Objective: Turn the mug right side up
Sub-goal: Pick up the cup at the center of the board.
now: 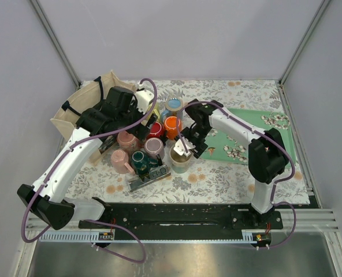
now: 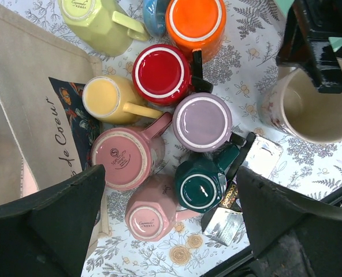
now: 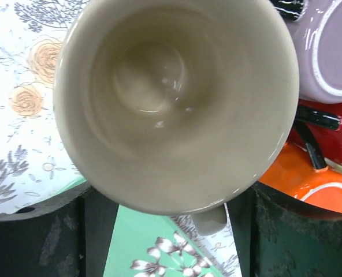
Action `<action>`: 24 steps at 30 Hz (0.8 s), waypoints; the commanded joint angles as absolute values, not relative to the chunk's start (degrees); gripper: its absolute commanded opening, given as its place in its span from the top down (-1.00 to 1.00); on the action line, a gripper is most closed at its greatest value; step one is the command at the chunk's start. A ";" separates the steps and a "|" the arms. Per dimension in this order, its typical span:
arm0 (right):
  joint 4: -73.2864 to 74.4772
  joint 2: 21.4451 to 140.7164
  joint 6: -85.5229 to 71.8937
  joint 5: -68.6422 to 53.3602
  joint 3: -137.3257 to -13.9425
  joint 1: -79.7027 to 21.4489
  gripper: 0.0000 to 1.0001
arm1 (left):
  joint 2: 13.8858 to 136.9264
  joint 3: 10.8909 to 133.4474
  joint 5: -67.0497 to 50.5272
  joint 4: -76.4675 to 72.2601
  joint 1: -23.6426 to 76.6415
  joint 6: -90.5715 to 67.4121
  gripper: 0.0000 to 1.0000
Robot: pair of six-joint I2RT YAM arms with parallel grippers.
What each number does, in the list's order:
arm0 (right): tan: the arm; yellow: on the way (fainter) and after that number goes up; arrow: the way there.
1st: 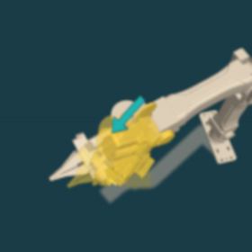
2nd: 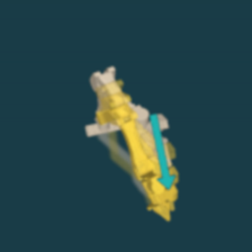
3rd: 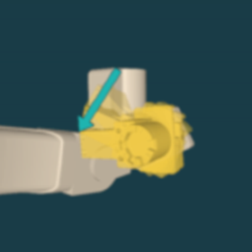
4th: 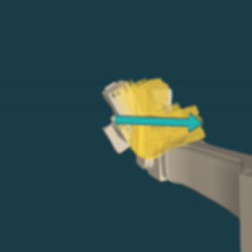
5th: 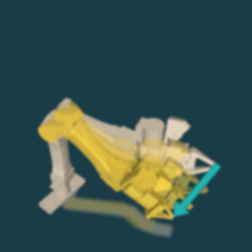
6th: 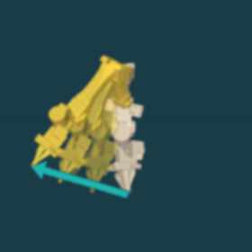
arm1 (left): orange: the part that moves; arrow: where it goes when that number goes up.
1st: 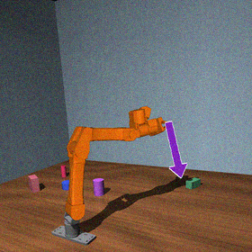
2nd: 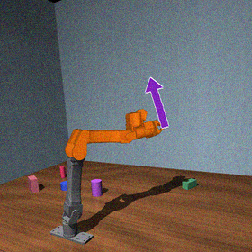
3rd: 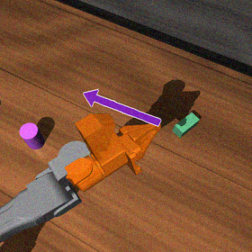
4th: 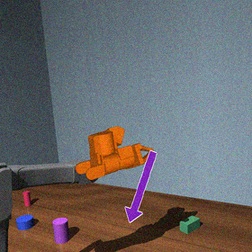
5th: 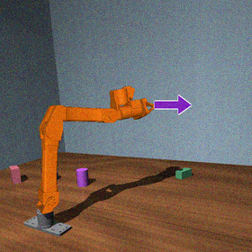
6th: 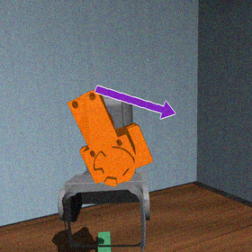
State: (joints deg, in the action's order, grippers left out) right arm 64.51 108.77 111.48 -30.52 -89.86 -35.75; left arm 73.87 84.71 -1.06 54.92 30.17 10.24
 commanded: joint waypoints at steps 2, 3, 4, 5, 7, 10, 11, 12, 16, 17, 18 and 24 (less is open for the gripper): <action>68.99 102.22 101.37 -31.37 -88.07 -35.77 -0.54 | 72.07 85.25 -1.49 54.49 29.62 11.60 -0.98; 69.17 101.96 97.25 -32.25 -87.89 -35.68 -0.54 | 72.24 85.34 -1.67 54.49 29.62 11.69 -0.98; 69.00 101.69 92.68 -33.13 -87.63 -35.60 -0.54 | 72.33 85.60 -1.76 54.41 29.62 12.04 -0.98; 68.82 101.60 88.37 -34.09 -87.63 -35.42 -0.54 | 72.33 85.78 -1.76 54.58 29.62 12.22 -0.98; 68.30 101.69 78.36 -36.29 -87.45 -35.42 -0.51 | 72.16 86.04 -1.23 54.49 29.62 12.74 -0.98; 63.74 100.64 65.69 -39.19 -83.95 -35.33 -0.44 | 72.07 86.13 -0.70 54.49 29.62 13.53 -0.98; 60.85 99.85 62.78 -39.63 -82.20 -35.42 -0.43 | 72.16 86.22 -0.70 54.49 29.62 13.62 -0.98; 58.30 98.89 60.06 -39.55 -80.44 -35.33 -0.43 | 72.33 86.13 -0.79 54.49 29.62 13.62 -0.98; 51.95 96.16 55.55 -36.66 -76.30 -35.42 -0.44 | 72.95 86.83 -1.67 54.41 29.53 13.27 -0.98; 50.90 95.72 54.76 -35.61 -75.51 -35.33 -0.44 | 73.12 86.84 -1.93 54.40 29.53 13.18 -0.98; 49.41 95.28 54.06 -34.64 -74.72 -35.33 -0.45 | 73.21 87.01 -2.11 54.49 29.53 13.10 -0.98; 40.36 92.29 48.26 -31.03 -68.39 -35.42 -0.20 | 73.65 87.54 -2.46 54.49 29.53 12.83 -0.98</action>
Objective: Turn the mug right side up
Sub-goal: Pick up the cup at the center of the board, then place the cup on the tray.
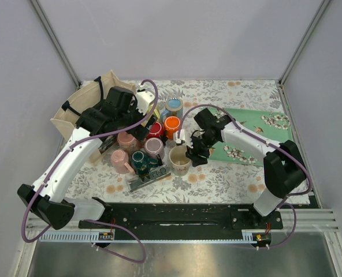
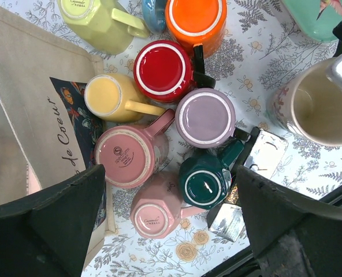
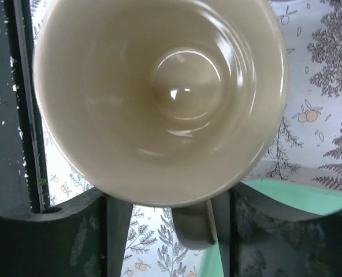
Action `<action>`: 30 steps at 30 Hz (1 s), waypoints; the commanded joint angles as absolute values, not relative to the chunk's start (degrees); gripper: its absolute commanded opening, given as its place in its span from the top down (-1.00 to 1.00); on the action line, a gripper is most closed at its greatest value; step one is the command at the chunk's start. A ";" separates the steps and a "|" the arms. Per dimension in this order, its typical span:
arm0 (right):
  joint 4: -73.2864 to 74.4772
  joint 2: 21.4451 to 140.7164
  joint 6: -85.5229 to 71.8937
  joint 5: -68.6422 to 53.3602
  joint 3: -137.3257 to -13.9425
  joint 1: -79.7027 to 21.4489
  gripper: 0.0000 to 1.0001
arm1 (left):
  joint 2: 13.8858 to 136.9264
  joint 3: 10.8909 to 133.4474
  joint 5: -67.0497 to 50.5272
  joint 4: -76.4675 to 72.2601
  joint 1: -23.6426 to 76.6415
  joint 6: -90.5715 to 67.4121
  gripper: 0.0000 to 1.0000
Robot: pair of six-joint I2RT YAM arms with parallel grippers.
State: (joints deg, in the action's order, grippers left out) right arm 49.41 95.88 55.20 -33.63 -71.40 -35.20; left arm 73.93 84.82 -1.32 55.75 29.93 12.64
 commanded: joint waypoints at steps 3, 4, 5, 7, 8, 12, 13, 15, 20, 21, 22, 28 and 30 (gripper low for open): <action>37.19 90.45 45.01 -30.41 -65.40 -35.42 0.04 | 73.39 87.63 -2.37 54.32 29.53 13.18 -0.98; 36.48 89.66 44.13 -30.32 -64.78 -35.42 0.14 | 73.39 87.45 -2.29 54.32 29.53 13.18 -0.98; 35.87 89.21 43.16 -30.06 -64.08 -35.42 0.26 | 73.39 87.36 -2.29 54.14 29.53 13.18 -0.98; 35.33 87.72 41.84 -29.45 -63.37 -35.42 0.48 | 73.39 87.36 -2.46 54.05 29.44 13.10 -0.98; 35.33 87.11 41.66 -29.01 -63.11 -35.33 0.62 | 73.48 87.28 -2.63 53.97 29.53 13.18 -0.98; 35.86 83.07 41.66 -26.81 -63.63 -34.98 1.00 | 73.74 87.54 -2.64 53.96 29.53 13.09 -0.98; 35.95 82.01 41.49 -26.89 -63.98 -34.37 1.00 | 73.83 87.54 -2.20 53.96 29.53 13.10 -0.98; 35.86 79.99 41.31 -28.38 -65.21 -32.53 1.00 | 73.83 87.54 -0.97 53.96 29.44 13.27 -0.98; 35.86 79.01 39.29 -30.32 -71.00 -24.27 1.00 | 73.65 87.71 -0.18 53.79 29.00 14.06 -0.98; 35.86 79.88 38.94 -30.24 -72.49 -22.60 1.00 | 73.65 87.80 -0.26 53.79 29.00 14.24 -0.98; 35.95 80.85 38.67 -29.89 -73.73 -21.20 1.00 | 73.83 87.72 -0.18 53.79 29.00 14.33 -0.98; 34.02 87.61 38.06 -22.80 -81.81 -14.33 1.00 | 74.27 87.98 1.67 53.88 28.48 15.20 -0.98; 34.10 91.04 37.97 -23.11 -84.80 -12.32 1.00 | 74.36 88.15 1.85 53.88 27.95 15.21 -0.98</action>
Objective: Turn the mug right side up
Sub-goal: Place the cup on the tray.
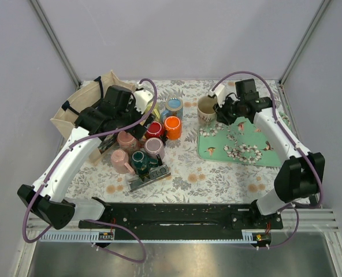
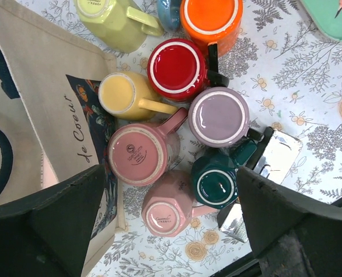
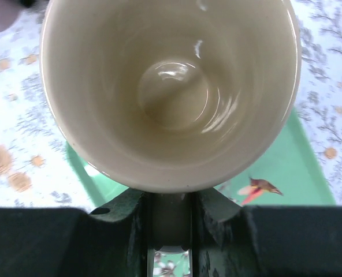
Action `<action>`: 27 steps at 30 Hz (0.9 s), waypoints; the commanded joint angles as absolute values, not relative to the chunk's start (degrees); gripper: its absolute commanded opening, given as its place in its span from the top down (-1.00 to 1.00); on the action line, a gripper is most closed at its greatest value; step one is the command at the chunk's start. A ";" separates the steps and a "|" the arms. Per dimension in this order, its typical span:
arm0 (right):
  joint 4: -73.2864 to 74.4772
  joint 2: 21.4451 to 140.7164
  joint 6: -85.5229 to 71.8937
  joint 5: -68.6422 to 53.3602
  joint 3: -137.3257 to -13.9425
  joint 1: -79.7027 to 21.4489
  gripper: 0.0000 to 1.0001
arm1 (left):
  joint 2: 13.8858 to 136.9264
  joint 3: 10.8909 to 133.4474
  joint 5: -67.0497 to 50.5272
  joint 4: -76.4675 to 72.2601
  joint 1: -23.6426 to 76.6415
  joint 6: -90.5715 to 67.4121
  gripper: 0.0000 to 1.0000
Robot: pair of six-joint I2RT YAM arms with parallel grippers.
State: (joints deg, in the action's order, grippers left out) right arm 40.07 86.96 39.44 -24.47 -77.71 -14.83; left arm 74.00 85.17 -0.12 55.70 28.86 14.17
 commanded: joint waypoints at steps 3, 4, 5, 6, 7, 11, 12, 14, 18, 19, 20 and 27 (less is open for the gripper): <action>33.93 94.91 38.84 -22.85 -87.71 -10.46 1.00 | 74.44 88.07 1.76 53.88 26.90 15.38 -0.98; 34.01 96.23 39.02 -23.20 -88.58 -10.02 1.00 | 74.36 87.89 1.93 53.88 26.72 15.47 -0.98; 34.01 97.55 39.11 -23.90 -89.38 -9.85 1.00 | 74.36 87.80 1.93 53.79 26.54 15.56 -0.98; 33.84 98.60 38.94 -24.34 -90.34 -9.50 1.00 | 74.27 87.54 2.11 53.88 26.37 15.56 -0.98; 33.75 100.01 38.15 -24.17 -91.31 -9.41 1.00 | 74.18 87.28 2.11 53.88 26.19 15.38 -0.98; 33.84 104.58 35.25 -25.31 -94.74 -9.23 1.00 | 74.44 86.40 1.14 54.93 26.02 14.68 -0.98; 33.40 105.20 34.98 -25.57 -95.09 -9.32 1.00 | 74.44 86.31 1.32 54.84 26.02 14.76 -0.98; 32.96 106.60 34.98 -26.10 -96.32 -9.32 1.00 | 74.62 86.31 1.76 54.84 25.84 15.03 -0.98; 33.40 109.15 37.00 -24.97 -97.91 -9.23 1.00 | 74.97 86.83 1.93 54.93 25.05 15.12 -0.98; 33.75 109.68 37.79 -24.61 -98.08 -9.23 1.00 | 74.97 86.84 2.02 54.84 25.05 15.20 -0.98; 34.01 110.12 38.58 -24.61 -98.17 -9.14 1.00 | 74.97 86.84 2.20 54.84 24.96 15.29 -0.98; 34.80 111.71 41.22 -27.60 -97.12 -9.14 1.00 | 75.23 86.92 2.11 55.11 24.61 15.29 -0.98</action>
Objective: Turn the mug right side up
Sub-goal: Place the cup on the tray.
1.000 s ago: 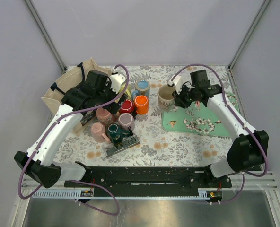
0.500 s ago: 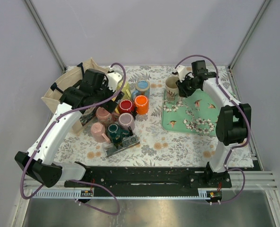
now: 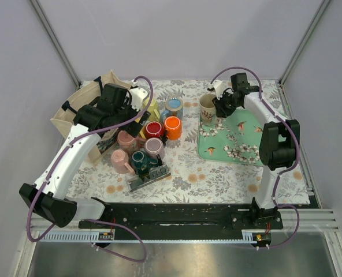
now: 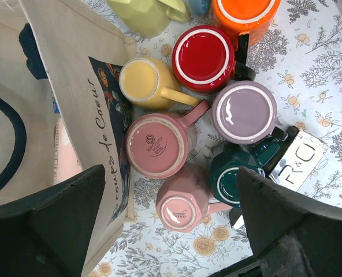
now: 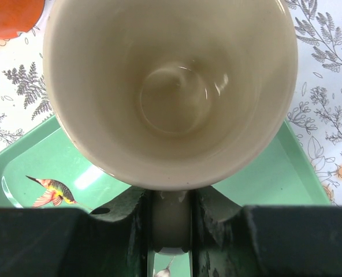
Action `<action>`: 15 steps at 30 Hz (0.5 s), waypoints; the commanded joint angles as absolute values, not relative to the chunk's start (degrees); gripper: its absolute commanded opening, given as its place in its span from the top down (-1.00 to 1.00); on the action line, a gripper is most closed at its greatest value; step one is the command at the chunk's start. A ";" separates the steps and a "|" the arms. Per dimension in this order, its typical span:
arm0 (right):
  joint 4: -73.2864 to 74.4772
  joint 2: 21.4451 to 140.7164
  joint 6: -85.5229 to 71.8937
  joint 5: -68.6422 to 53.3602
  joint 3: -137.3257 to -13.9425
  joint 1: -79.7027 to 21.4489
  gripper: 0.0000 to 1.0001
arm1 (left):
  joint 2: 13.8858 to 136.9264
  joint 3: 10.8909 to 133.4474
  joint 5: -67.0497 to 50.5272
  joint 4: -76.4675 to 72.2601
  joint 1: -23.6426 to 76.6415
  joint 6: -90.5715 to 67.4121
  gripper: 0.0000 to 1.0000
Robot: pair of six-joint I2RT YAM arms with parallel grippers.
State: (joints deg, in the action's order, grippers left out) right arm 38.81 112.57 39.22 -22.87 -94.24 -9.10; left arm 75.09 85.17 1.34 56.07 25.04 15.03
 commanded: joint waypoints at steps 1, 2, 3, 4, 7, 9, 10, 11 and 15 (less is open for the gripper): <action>34.98 111.97 41.13 -27.60 -97.12 -9.23 1.00 | 75.32 87.01 2.11 55.19 24.70 15.21 -0.98; 34.98 112.06 41.05 -27.25 -96.95 -9.14 1.00 | 75.32 87.27 2.02 55.20 24.61 15.29 -0.98; 34.98 112.23 40.96 -26.99 -96.68 -9.14 0.99 | 75.41 87.28 2.02 55.20 24.61 15.21 -0.98; 35.07 112.32 40.78 -26.98 -96.59 -9.14 0.92 | 75.50 87.28 2.02 55.28 24.70 15.21 -0.98; 35.33 112.06 41.13 -26.90 -95.98 -8.97 0.65 | 75.59 87.45 1.76 55.20 24.70 15.12 -0.98; 35.33 111.45 41.48 -26.63 -95.28 -8.70 0.43 | 75.50 87.80 0.88 55.28 24.70 15.03 -0.98; 35.33 111.10 41.92 -26.37 -94.75 -8.53 0.32 | 75.59 87.98 0.44 55.28 24.70 15.03 -0.98; 35.33 110.57 42.36 -26.11 -94.40 -8.44 0.28 | 75.59 88.07 0.35 55.20 24.70 15.03 -0.98; 35.33 108.90 43.24 -24.96 -93.17 -7.74 -0.02 | 76.02 88.07 -1.22 55.28 24.61 15.12 -0.98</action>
State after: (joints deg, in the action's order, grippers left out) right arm 37.98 113.43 41.54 -23.68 -93.89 -8.56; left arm 75.59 85.17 1.23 56.12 24.95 15.00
